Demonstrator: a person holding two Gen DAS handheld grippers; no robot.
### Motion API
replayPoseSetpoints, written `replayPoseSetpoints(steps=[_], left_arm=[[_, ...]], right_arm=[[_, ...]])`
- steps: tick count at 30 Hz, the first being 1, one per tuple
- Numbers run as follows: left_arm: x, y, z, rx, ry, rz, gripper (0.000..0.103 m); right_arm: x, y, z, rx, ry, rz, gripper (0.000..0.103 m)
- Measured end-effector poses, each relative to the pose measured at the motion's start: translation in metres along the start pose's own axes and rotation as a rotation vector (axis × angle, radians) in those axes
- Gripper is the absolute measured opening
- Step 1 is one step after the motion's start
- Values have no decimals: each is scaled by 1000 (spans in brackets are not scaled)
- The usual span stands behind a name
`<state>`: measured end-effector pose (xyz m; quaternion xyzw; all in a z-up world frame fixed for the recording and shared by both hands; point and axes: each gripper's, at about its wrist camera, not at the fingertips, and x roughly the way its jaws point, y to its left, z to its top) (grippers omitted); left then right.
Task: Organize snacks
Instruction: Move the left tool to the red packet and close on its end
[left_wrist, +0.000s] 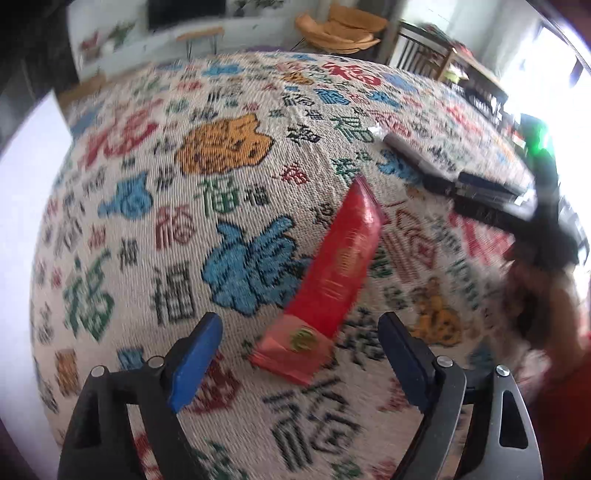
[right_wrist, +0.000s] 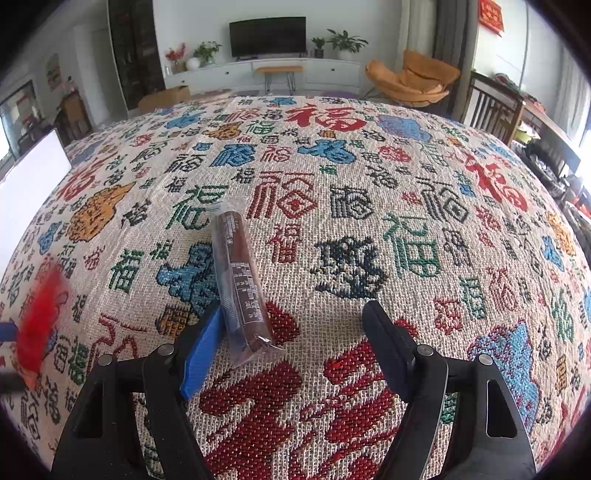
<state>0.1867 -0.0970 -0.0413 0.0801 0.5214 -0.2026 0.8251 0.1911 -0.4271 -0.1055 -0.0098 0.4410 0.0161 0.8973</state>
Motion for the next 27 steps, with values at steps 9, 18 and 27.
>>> replayPoseSetpoints(steps=[9, 18, 27], left_arm=[[24, 8, 10, 21, -155, 89, 103], [24, 14, 10, 7, -169, 92, 103], [25, 14, 10, 7, -170, 91, 103]], right_arm=[[1, -2, 0, 6, -1, 5, 78], [1, -2, 0, 4, 0, 1, 78], [1, -1, 0, 0, 1, -7, 78]])
